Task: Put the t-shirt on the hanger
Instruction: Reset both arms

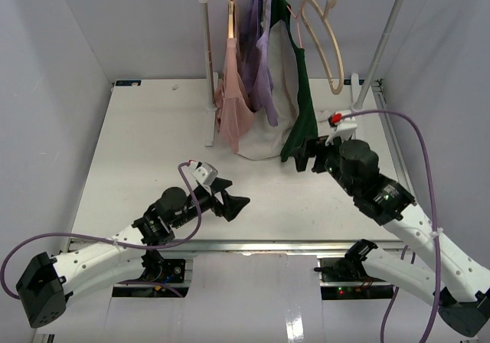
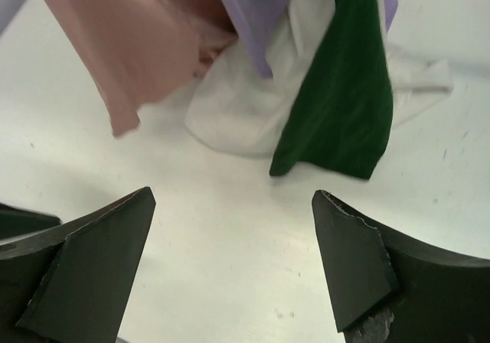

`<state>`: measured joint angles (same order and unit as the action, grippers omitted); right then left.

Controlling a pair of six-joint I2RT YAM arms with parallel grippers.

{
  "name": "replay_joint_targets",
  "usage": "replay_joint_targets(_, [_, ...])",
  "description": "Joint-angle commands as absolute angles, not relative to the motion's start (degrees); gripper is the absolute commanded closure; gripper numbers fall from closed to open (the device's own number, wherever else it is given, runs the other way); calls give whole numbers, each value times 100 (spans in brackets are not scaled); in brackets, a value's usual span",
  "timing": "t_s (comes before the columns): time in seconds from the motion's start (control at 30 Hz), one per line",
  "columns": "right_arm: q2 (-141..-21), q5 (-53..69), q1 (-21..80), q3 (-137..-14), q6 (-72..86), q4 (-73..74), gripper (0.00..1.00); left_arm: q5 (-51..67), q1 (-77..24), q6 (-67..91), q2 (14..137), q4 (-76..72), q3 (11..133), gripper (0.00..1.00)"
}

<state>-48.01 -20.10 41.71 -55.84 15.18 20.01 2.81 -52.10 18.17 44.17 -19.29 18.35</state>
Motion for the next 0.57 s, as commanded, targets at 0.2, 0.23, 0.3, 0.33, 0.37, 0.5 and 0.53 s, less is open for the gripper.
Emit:
replay_joint_targets(0.2, [-3602,-1166,4228,-3332,1481,-212,10,-87,-5257,1812,3683,-1810,1747,2])
replay_joint_targets(0.23, [-3531,-1153,4228,-3199,1461,-311,10,-140,-5256,1807,3687,-1798,1753,2])
replay_joint_targets(0.3, [-3395,-1113,4233,-3074,1426,-384,10,-211,-5256,1791,3697,-1793,1747,2])
replay_joint_targets(0.33, [-3337,-1090,4236,-3082,1406,-363,10,-231,-5256,1784,3706,-1793,1743,2])
replay_joint_targets(0.37, [-3299,-1083,4236,-3101,1378,-312,10,-231,-5256,1784,3721,-1790,1752,2])
replay_joint_targets(0.5, [-3096,-1268,4236,-3095,1310,-128,10,-198,-5260,1784,3731,-1775,1771,2])
replay_joint_targets(0.53, [-3044,-1303,4235,-3063,1299,-125,10,-193,-5265,1784,3727,-1775,1767,2])
